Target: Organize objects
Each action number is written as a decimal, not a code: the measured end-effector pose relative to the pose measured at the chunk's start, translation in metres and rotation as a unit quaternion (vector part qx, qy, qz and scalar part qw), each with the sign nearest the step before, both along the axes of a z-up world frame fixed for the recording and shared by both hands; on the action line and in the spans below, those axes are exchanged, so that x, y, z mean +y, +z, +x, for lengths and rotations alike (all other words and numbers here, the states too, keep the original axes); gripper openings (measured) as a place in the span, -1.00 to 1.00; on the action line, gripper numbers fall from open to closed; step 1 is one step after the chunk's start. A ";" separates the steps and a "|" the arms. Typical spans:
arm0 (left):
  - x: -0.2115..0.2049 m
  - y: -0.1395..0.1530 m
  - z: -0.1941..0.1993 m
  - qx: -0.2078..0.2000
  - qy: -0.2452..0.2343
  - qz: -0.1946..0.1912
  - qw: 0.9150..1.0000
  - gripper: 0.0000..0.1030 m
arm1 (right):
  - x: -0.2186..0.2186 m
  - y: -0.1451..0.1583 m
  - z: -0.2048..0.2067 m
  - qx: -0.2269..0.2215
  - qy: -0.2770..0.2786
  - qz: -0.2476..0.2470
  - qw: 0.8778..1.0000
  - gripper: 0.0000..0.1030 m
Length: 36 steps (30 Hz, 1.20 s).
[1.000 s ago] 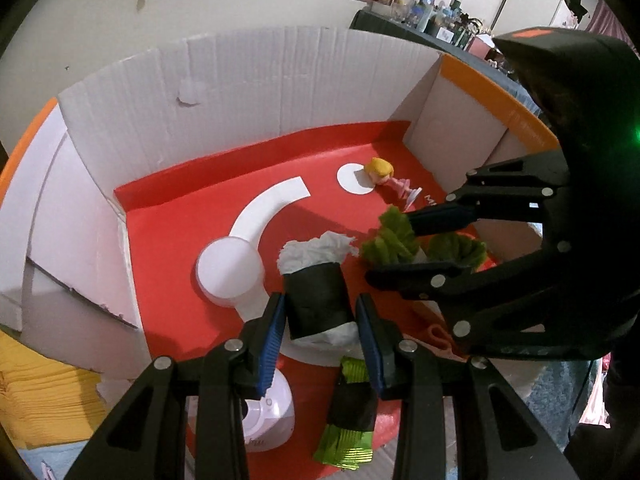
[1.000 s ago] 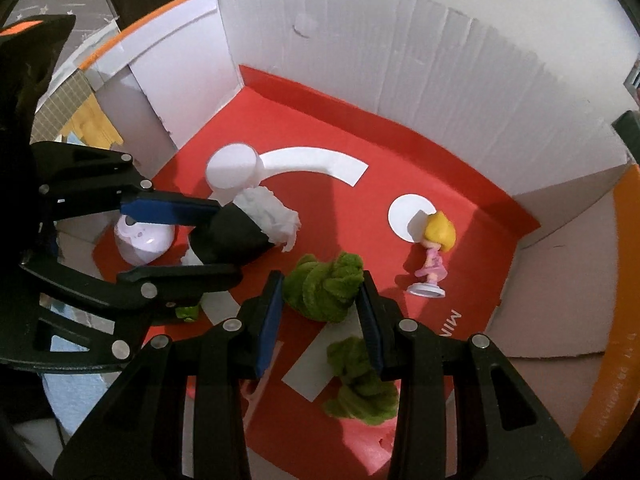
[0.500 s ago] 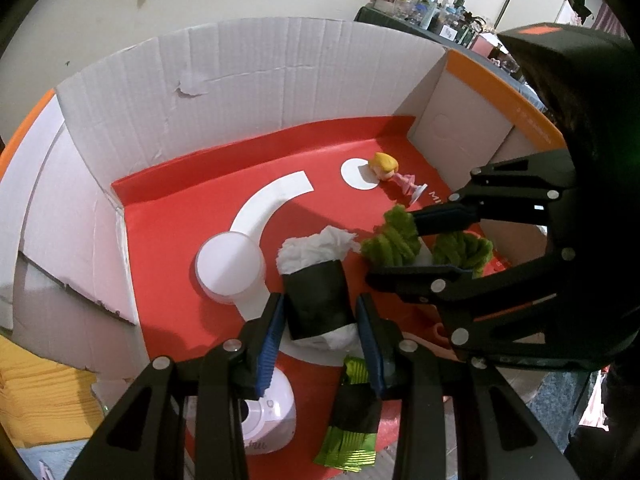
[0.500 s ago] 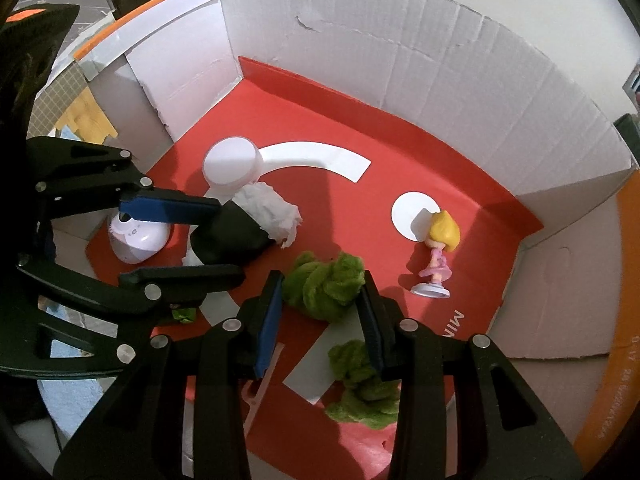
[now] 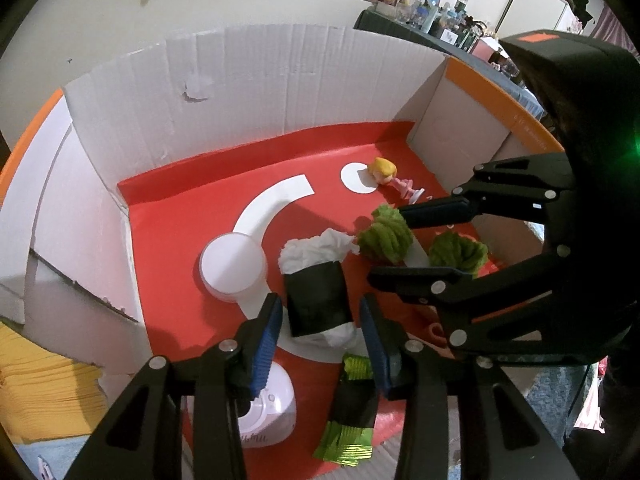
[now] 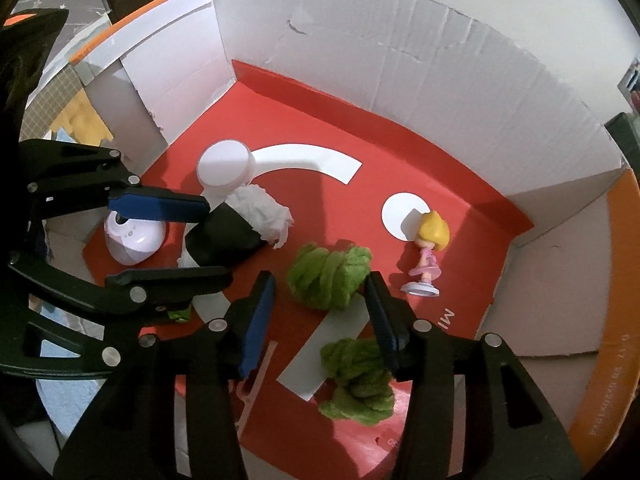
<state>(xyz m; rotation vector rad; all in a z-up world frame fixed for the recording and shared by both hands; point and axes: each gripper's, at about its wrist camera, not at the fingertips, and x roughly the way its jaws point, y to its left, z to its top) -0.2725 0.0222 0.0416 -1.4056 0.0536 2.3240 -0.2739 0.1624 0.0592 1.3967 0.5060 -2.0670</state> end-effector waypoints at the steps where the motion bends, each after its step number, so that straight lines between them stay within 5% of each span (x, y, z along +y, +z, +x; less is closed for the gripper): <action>1: 0.000 0.000 0.000 0.000 0.000 0.000 1.000 -0.17 | 0.000 0.001 0.001 0.001 0.000 0.000 1.000 -0.12; 36: 0.005 0.023 0.020 0.026 0.003 0.002 1.000 -0.17 | 0.008 0.038 0.032 0.026 -0.001 0.002 1.000 -0.11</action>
